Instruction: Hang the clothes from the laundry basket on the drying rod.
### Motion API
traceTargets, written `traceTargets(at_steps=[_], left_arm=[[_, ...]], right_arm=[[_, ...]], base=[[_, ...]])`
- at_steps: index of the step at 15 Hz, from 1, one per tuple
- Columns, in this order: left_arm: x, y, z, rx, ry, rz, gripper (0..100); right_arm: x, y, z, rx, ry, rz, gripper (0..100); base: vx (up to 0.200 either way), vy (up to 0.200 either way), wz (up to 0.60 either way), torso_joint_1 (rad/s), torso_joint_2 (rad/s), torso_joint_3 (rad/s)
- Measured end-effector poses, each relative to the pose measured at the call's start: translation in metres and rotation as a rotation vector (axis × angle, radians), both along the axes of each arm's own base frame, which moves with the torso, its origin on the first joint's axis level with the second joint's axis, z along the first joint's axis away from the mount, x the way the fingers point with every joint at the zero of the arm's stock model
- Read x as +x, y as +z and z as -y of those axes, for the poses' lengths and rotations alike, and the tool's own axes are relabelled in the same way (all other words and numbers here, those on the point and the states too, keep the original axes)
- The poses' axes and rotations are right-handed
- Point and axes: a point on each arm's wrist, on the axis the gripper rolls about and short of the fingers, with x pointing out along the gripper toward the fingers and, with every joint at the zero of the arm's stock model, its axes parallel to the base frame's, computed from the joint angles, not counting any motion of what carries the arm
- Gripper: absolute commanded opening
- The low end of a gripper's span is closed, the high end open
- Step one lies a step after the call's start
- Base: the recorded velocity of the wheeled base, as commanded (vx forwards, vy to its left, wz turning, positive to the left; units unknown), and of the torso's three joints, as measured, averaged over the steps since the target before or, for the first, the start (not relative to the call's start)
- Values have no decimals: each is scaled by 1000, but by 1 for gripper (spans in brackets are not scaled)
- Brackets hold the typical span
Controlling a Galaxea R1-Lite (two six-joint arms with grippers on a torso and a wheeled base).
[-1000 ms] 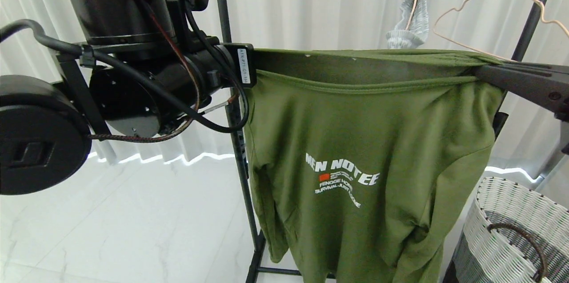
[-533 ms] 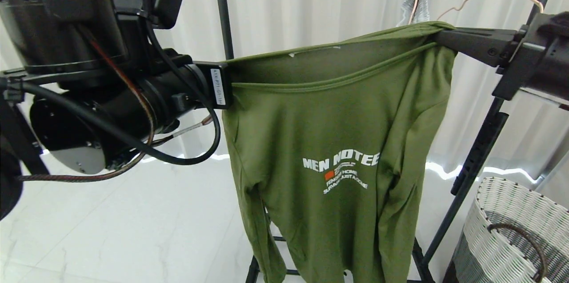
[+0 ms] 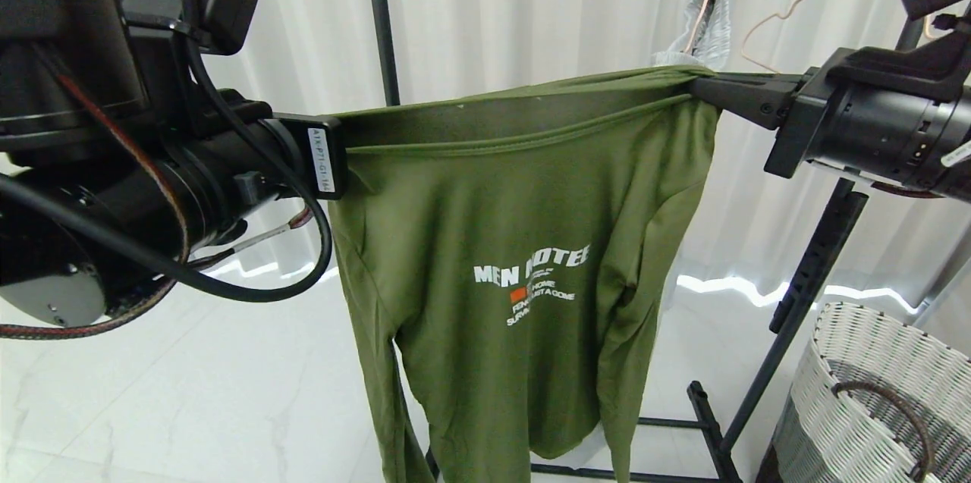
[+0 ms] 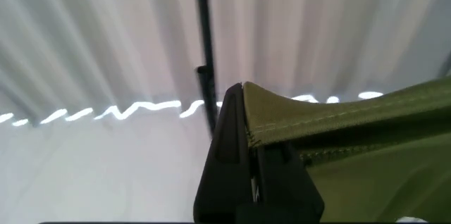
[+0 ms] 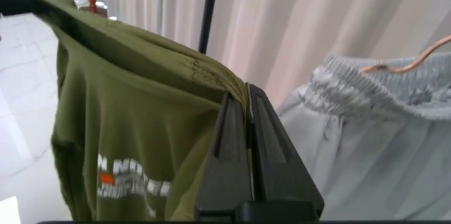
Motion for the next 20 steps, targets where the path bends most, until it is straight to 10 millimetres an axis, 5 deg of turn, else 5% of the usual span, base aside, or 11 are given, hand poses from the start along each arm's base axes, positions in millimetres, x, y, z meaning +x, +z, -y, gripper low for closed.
traceTargets(at_steps=[14,20], left_arm=[[0,0,7,5,-57,24,0],[15,-1,18,47,-49,102,0]], right_arm=[[-51,-4,32,15,-6,27,0],[-62,-6,40,14,-6,24,0]], base=[[0,0,0,0,0,0],[0,0,0,0,0,0]])
